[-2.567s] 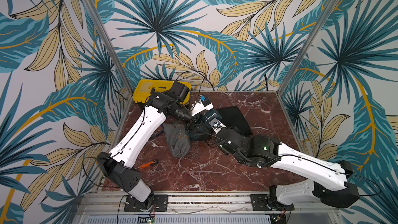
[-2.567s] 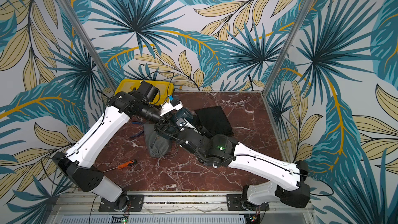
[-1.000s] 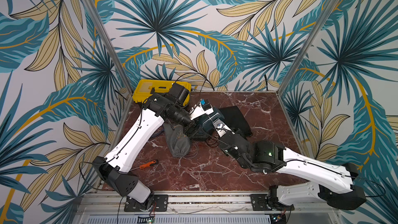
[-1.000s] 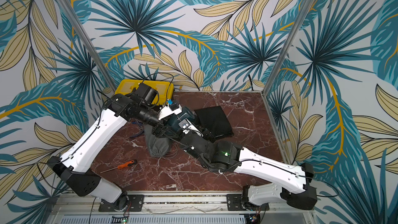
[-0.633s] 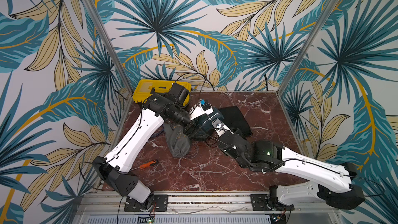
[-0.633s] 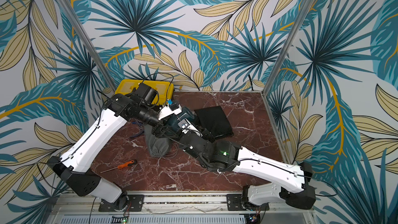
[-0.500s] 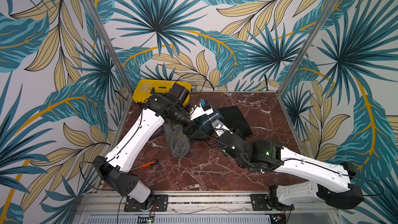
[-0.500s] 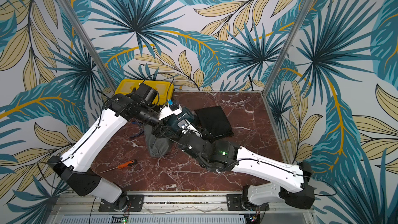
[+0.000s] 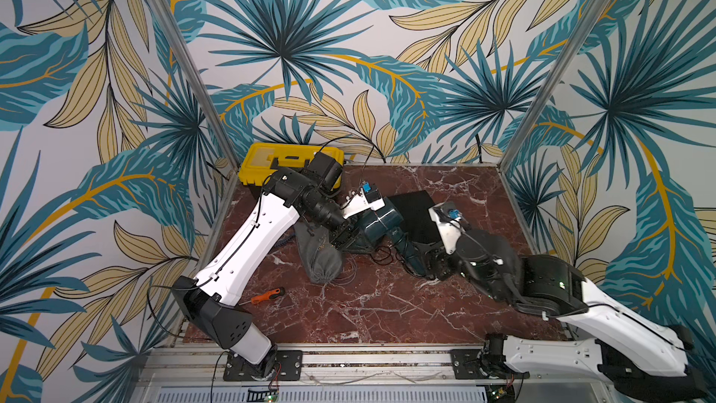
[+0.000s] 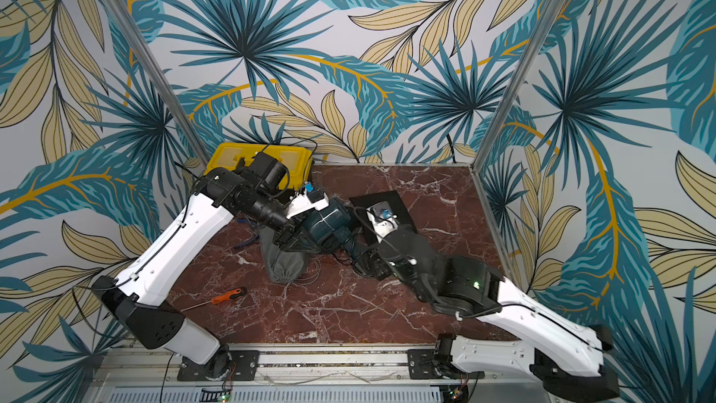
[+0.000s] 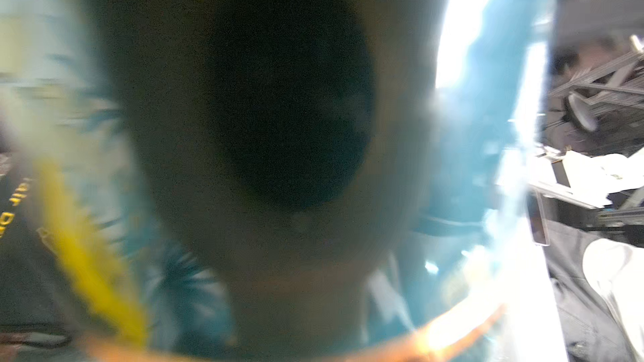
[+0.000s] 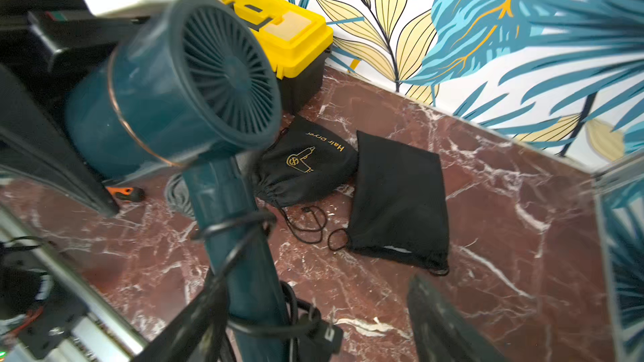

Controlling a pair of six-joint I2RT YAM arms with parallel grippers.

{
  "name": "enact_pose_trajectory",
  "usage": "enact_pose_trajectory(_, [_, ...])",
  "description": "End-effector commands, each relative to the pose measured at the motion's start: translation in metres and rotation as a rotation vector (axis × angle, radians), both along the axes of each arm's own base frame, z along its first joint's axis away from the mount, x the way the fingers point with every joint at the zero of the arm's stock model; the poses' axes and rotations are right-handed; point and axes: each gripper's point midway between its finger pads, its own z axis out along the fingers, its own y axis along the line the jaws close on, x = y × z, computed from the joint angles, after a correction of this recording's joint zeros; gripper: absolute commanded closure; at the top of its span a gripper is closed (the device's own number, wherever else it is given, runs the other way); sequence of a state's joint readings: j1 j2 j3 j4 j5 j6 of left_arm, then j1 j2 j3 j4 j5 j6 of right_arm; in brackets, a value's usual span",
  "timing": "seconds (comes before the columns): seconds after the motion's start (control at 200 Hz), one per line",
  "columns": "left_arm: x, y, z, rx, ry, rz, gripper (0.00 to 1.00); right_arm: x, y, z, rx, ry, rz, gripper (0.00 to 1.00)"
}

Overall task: Pack away hair dryers
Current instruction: Pick up the hair dryer from the center of the board, then fold the hair dryer.

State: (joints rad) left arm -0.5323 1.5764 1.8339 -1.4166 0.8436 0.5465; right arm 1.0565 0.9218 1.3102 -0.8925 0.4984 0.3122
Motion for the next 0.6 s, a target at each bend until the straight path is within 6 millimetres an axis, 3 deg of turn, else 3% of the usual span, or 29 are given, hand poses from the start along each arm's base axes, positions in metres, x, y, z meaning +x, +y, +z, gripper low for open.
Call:
enact_pose_trajectory(0.0, [-0.017,-0.006,0.044,-0.152,-0.014,-0.075,1.0,-0.026,0.006,-0.015,0.161,0.166,0.129,0.16])
enact_pose_trajectory(0.365, [-0.027,-0.007,0.06,-0.203,-0.014,-0.136,1.0,-0.037,0.031,0.003,0.278,0.209,0.284,0.16])
enact_pose_trajectory(0.591, [-0.032,-0.005,0.068,-0.222,-0.04,-0.146,1.0,-0.033,0.045,0.0,0.294,0.243,0.323,0.22])
